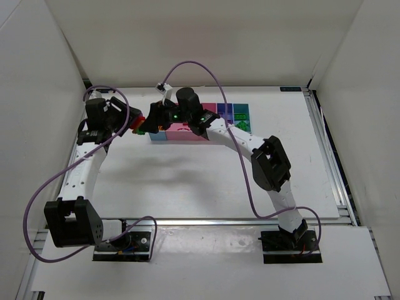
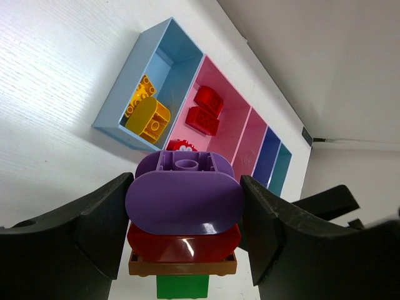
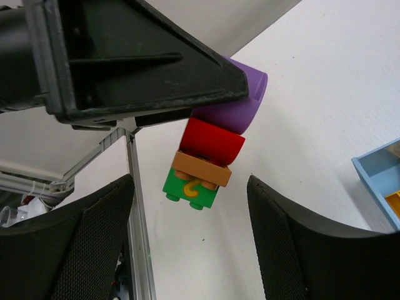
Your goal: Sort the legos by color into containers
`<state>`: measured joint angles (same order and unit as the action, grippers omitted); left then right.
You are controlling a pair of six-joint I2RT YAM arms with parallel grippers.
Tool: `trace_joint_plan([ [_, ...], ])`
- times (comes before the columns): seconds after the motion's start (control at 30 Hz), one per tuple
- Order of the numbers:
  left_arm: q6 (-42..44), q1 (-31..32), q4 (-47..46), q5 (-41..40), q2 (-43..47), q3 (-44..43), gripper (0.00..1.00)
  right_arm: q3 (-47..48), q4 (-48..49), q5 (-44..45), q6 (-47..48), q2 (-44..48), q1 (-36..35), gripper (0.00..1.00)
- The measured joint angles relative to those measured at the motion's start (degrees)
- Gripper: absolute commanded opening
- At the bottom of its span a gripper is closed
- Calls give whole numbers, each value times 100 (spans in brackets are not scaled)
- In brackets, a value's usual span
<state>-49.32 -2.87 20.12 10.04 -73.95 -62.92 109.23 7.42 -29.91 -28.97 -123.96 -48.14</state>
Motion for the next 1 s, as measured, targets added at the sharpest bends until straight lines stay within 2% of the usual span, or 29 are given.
trace_joint_plan([
  [0.27,256,0,-238,175,35,37,15,201,-96,-81,-177,-210,2,73],
  [0.43,367,0,-337,310,37,68,15,214,-114,-133,-280,-251,-4,66],
  [0.57,439,0,-420,413,37,74,15,243,-127,-136,-369,-289,-15,52],
  [0.6,470,0,-435,420,37,76,15,243,-129,-138,-389,-295,-20,39],
  [0.67,516,0,-503,422,37,107,14,243,-146,-120,-400,-297,-37,29],
  [0.7,538,-13,-525,424,44,120,14,243,-157,-101,-435,-299,-39,20],
  [1.0,577,-22,-557,267,94,170,14,243,-160,-22,-444,-304,-85,2],
])
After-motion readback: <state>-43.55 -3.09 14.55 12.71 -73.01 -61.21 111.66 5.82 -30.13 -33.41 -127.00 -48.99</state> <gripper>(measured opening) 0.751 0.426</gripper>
